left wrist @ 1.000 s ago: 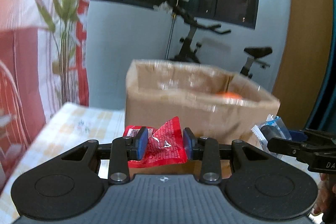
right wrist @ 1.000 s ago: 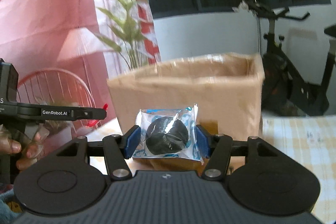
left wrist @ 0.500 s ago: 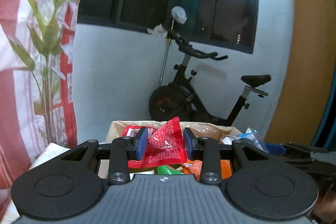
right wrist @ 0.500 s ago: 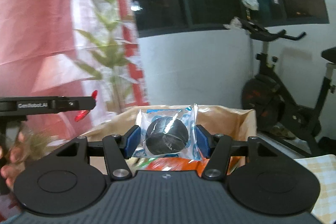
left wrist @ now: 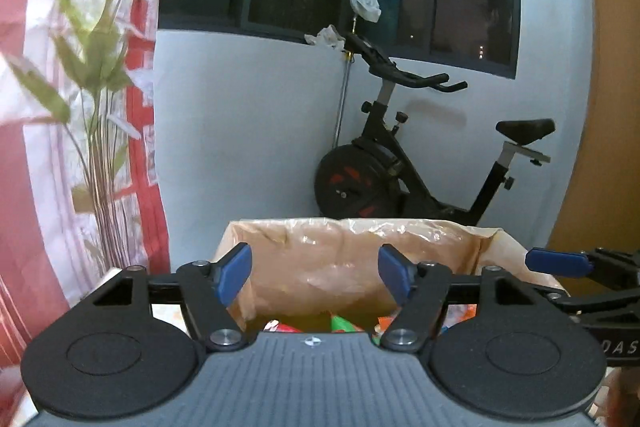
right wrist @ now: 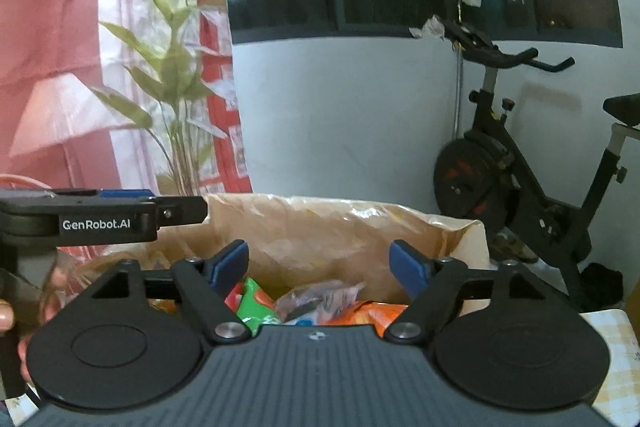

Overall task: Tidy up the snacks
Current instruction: 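Carry both packets over the open box and open both tools to release them, then grasp the brown jerky packet with the right tool while the left tool grasps a small clear packet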

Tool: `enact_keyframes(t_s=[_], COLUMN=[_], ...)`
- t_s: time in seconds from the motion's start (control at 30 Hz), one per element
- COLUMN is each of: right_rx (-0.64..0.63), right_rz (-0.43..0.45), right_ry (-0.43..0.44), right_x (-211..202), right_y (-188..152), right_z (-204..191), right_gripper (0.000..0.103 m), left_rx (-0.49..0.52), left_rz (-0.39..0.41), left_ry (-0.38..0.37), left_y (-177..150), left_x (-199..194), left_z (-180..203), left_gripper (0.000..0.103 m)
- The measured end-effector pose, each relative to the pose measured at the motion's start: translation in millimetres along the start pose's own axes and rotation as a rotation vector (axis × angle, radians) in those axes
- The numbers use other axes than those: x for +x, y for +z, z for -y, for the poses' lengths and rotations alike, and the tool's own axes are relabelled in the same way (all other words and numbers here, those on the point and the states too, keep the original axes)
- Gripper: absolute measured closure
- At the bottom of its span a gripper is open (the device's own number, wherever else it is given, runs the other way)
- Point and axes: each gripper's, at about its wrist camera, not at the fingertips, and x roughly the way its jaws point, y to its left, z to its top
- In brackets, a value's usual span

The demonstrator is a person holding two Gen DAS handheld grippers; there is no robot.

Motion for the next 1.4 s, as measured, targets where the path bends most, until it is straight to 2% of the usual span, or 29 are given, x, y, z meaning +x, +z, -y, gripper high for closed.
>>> enact_keyframes(t_s=[0.1,0.17,0.33,0.5,0.63,0.87,1.1,1.27,1.4], right_rx=[-0.004,-0.012,-0.032,0.015,-0.015,-0.025,0.015,0.037,0.005], right_rz=[0.011,0.028,0.045,0.029,0.005,-0.040,-0.157,-0.241,-0.305], right_ry=[0.021,0.033,0.030,0.060,0.079,0.060,0.040,-0.007,-0.065], right_x=[-12,-23,-47,-67,-81,-97,-87,-70,-57], right_y=[-3,-6,-16,-31,-48,-84,-127,-157,-179], right_z=[0,-2,-14,-16,-21,-25,-15,-4,-2], right_gripper=[0.023,0.014,0.005,0.000,0.000,0.000,0.003,0.006,0.006], left_rx=[-0.002,0.027,0.043,0.008,-0.049,-0.084,-0.033,-0.019,-0.002], left_rz=[0.015,0.018,0.011,-0.044,-0.115,-0.196,-0.222,-0.252,-0.273], left_ry=[-0.026,-0.032,-0.064,-0.103,-0.136,-0.120,-0.110,-0.084,-0.059], left_y=[-5,-9,-23,-51,-80,-118,-134,-146,-154], left_x=[-19,-31,-62,-81,-83,-70,-62,-53,-46], left_z=[-8,-10,-22,-33,-40,-40,-35,-35,-36], left_gripper=[0.031,0.031,0.031,0.031,0.032,0.032,0.032,0.032,0.032])
